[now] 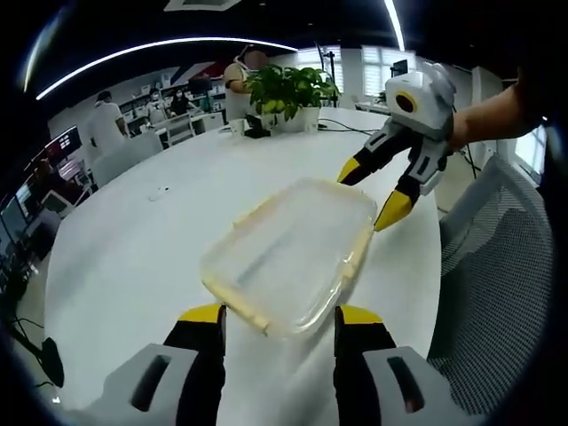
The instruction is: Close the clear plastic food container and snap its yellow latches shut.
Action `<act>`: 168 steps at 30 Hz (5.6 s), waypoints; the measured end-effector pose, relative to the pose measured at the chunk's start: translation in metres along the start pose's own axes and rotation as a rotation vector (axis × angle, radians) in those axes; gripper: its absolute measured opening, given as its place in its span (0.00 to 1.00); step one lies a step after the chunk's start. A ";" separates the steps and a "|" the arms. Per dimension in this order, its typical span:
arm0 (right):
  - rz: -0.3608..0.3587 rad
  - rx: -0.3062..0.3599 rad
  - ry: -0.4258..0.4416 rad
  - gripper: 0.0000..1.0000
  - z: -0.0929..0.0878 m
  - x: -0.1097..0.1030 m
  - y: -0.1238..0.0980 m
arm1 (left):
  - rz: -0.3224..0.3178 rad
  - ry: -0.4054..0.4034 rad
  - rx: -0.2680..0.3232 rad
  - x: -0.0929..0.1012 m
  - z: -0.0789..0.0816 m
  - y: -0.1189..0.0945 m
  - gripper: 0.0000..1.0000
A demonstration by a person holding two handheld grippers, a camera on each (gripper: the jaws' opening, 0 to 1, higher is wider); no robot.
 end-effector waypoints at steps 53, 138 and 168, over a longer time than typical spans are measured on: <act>0.023 -0.050 -0.002 0.44 0.031 0.075 0.039 | -0.009 0.009 -0.045 -0.071 0.027 0.047 0.41; -0.119 0.134 0.124 0.99 -0.009 -0.012 -0.071 | 0.116 -0.205 0.161 0.004 0.001 -0.088 0.99; -0.123 0.118 0.129 0.98 -0.014 -0.013 -0.072 | 0.130 -0.157 0.148 0.003 -0.001 -0.087 0.99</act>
Point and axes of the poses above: the point that each gripper's makers call its tool centre point, and the gripper's own axes: y roughly forward along the fingers, x roughly to its right, z roughly out of its top, the point moved 2 cm from there along -y, roughly backward along the fingers, and after that the axes turned 2 degrees about z, right-handed, at the moved point
